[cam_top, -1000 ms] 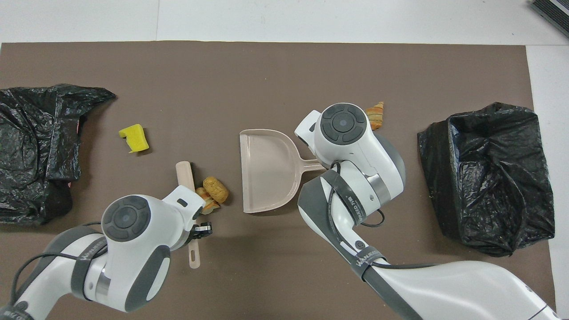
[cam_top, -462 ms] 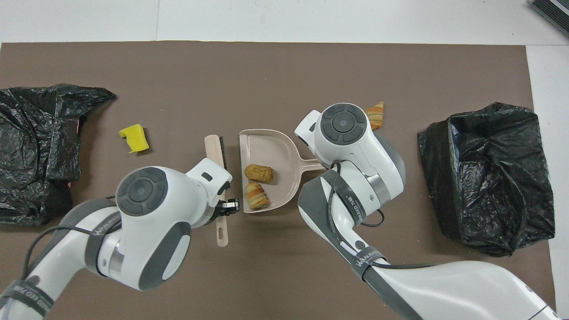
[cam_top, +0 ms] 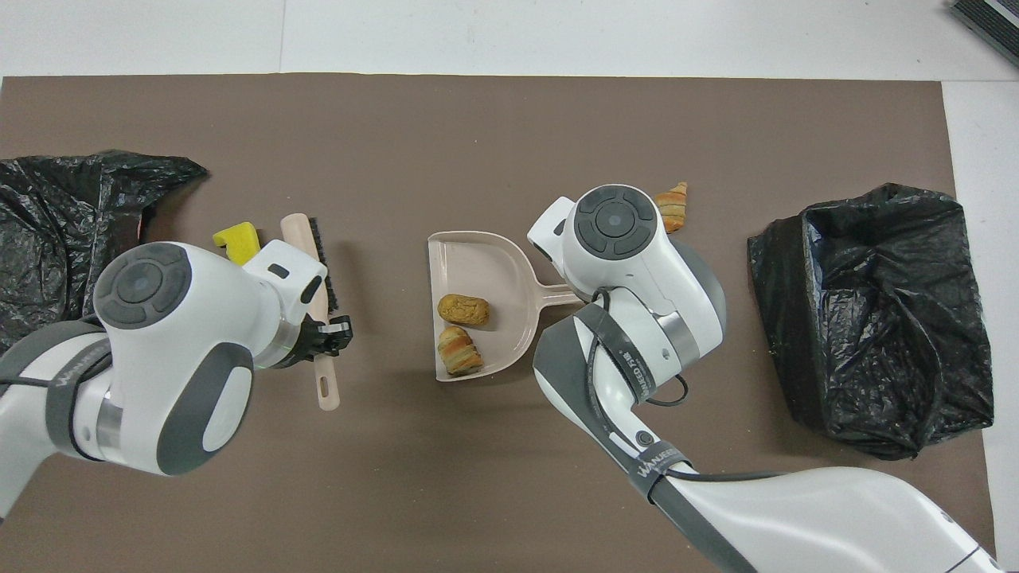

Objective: Sweep and dump trash in bin

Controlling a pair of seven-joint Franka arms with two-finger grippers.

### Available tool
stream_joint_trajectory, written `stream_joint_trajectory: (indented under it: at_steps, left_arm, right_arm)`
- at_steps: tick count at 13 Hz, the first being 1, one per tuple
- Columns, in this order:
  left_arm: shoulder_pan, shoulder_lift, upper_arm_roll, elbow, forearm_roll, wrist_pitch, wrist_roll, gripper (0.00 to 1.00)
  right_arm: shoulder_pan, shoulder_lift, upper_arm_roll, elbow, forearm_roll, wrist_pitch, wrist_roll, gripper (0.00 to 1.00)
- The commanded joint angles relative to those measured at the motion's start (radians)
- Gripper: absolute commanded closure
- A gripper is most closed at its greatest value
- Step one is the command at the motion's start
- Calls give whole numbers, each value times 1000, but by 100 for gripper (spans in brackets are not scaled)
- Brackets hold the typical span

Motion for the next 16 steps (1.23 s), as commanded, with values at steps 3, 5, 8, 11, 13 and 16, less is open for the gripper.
stream_joint_trajectory:
  at_steps: [3,5,8,11,13,16]
  left_arm:
    - [226,62,-12,49,48,25,288,100]
    - [231,96,-12,45,95,39,351,100]
    - [208,90,-16,-9,96,33,444,100]
    - [102,86,-21,-33,58,30,421,100]
    - [19,80,-19,-44,-4,40,339,100]
    - [-135,69,-21,-47,-56,45,153,100]
  right_arm:
    - [-14,3,7,-9,-3,-25,50,100]
    - [-10,12,7,-3,-3,-21,70,100]
    - [-10,15,9,-3,-1,-5,79,100]
    - [-7,15,9,-3,-1,-4,90,100]
    - [-6,15,9,-3,-1,-1,92,100]
    - [-5,15,9,-3,-3,7,92,100]
